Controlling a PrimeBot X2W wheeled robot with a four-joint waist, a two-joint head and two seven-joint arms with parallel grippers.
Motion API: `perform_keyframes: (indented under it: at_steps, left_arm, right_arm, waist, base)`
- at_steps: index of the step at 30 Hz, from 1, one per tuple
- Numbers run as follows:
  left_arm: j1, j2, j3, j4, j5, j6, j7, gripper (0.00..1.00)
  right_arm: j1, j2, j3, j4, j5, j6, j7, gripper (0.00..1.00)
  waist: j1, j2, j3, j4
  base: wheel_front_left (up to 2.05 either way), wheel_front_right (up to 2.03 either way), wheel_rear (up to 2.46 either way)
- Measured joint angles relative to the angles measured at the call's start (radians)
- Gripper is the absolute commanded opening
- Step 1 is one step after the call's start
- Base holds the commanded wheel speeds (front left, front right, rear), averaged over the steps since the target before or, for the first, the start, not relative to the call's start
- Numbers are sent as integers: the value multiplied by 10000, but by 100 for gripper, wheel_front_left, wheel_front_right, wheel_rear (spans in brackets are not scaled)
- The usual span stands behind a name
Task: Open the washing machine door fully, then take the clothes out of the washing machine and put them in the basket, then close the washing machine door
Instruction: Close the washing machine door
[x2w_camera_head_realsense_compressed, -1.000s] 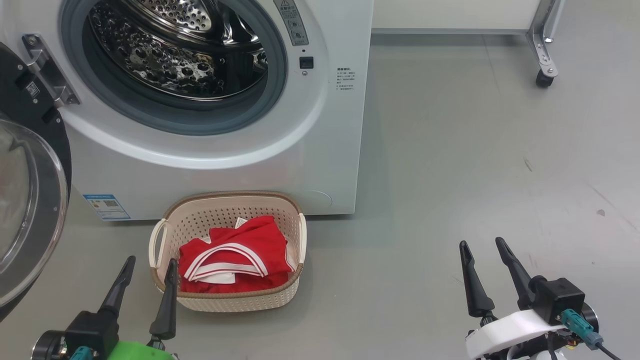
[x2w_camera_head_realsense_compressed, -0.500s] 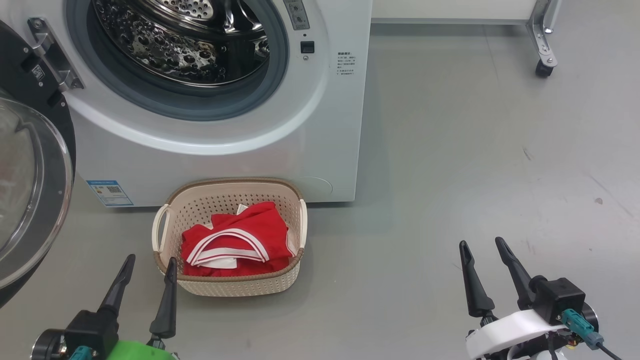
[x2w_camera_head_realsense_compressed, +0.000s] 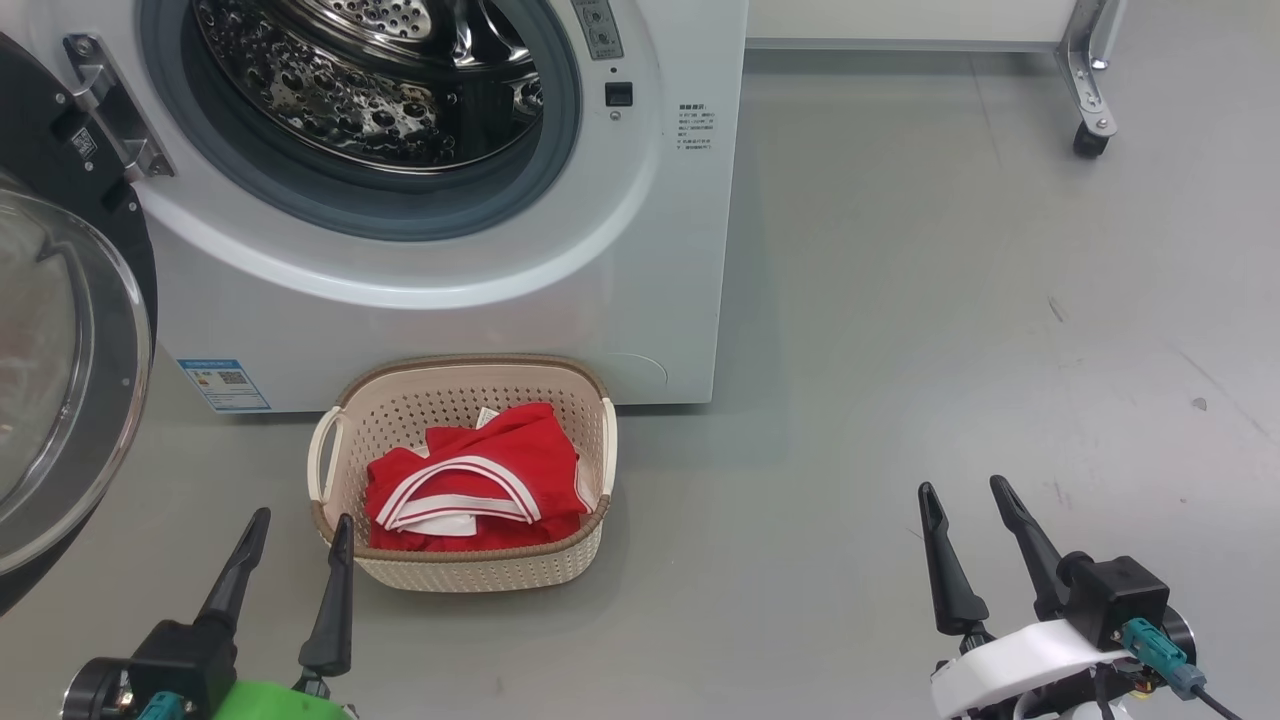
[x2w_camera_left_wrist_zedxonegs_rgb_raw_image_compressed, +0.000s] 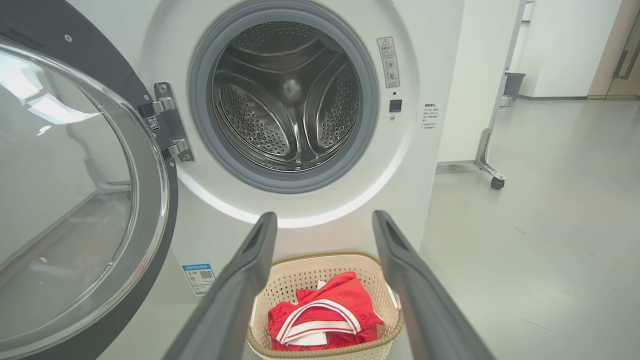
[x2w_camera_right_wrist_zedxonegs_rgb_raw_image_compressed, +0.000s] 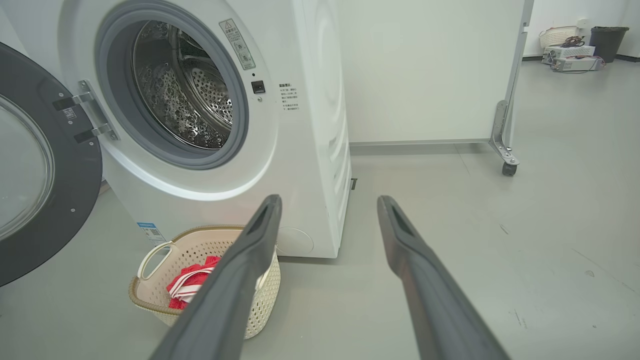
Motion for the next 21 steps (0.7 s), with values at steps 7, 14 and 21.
perform_keyframes:
  at_steps: [7, 14, 21]
  left_arm:
    - [0, 0, 0, -4, 19, 0, 0, 100]
    - [0, -2, 10, -4, 73, 0, 0, 100]
    - [0, -2, 33, -2, 146, -2, 0, 100]
  right_arm:
    - [-1, 2, -4, 15, 0, 0, 0, 100]
    - [-1, 4, -15, 46, 0, 6, 0, 100]
    - [-1, 6, -13, 58, 0, 6, 0, 100]
  waist:
    - [0, 0, -25, -2]
    - [0, 0, -65, -1]
    - [0, 0, -93, -2]
  base:
    - [0, 0, 0]
    - [0, 0, 0]
    - [0, 0, 0]
